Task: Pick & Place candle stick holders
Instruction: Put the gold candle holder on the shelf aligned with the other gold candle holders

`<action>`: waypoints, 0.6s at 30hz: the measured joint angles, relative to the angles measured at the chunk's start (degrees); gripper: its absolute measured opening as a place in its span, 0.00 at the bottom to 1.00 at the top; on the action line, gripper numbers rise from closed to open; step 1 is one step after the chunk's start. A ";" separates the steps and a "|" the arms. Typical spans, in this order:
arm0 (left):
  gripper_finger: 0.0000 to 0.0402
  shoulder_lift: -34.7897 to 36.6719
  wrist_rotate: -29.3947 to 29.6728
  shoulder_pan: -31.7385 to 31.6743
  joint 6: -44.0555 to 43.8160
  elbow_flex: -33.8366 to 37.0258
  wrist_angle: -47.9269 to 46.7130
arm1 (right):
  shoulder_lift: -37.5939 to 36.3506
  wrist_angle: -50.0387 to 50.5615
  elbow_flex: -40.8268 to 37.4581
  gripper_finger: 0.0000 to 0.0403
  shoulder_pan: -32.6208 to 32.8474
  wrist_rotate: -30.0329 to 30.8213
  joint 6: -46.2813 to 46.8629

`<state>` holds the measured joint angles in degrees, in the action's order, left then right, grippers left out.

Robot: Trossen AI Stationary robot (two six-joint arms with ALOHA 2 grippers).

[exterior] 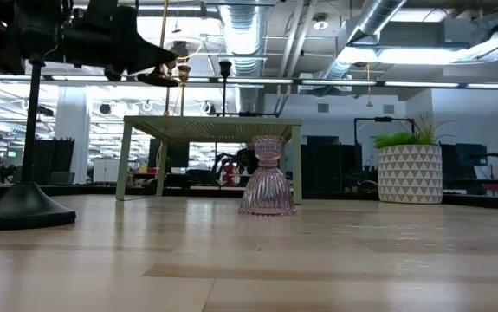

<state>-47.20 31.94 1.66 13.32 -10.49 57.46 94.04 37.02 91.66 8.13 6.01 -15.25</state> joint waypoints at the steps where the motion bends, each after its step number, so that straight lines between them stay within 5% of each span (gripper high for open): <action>1: 0.04 -0.05 -0.31 -1.12 -0.02 0.37 0.90 | 0.00 0.74 -0.31 0.00 0.65 1.47 0.18; 18: 0.04 -9.42 -11.95 -15.64 -10.38 1.32 8.36 | -7.19 -6.35 -17.56 0.00 2.87 13.36 10.05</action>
<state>-56.62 19.98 -13.98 2.94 -9.17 65.82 86.85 30.67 74.10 11.00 19.37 -5.21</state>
